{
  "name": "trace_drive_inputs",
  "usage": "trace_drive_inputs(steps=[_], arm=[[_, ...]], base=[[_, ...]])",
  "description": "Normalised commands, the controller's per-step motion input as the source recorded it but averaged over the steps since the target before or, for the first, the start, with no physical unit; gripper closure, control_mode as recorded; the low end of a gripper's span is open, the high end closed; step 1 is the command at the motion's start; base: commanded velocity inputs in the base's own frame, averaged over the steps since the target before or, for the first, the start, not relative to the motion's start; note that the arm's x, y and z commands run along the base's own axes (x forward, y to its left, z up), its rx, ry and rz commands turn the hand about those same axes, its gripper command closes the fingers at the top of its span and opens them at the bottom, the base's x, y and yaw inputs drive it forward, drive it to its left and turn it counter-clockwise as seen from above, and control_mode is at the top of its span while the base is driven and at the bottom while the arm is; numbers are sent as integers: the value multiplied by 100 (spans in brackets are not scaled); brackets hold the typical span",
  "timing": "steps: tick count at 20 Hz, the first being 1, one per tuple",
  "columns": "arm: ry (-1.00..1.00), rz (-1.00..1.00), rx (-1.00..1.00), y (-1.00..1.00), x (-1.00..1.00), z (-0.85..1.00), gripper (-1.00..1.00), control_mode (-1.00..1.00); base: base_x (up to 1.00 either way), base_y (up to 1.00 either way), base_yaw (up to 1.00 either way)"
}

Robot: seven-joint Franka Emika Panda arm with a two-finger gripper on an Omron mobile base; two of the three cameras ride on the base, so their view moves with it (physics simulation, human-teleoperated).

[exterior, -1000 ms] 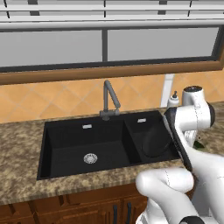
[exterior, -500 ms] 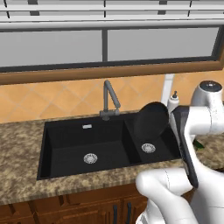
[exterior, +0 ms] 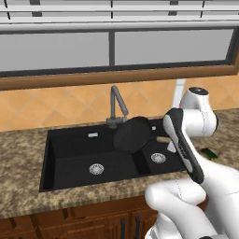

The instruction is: Pick the pan and sponge and place them into the sink. Then turn on the water.

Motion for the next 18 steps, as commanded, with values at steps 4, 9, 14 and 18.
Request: trace_drive_inputs(steps=[4,9,14,18], arm=[[9,8,14,46,33,-77,100,-100],[0,8,1,61,18,-80,100,-100],[-5,4,0,54,35,-38,100,-100],[-6,2,6,22,43,-34,100,-100]], base=[[0,0,0],[0,0,0],[0,0,0],[0,0,0]])
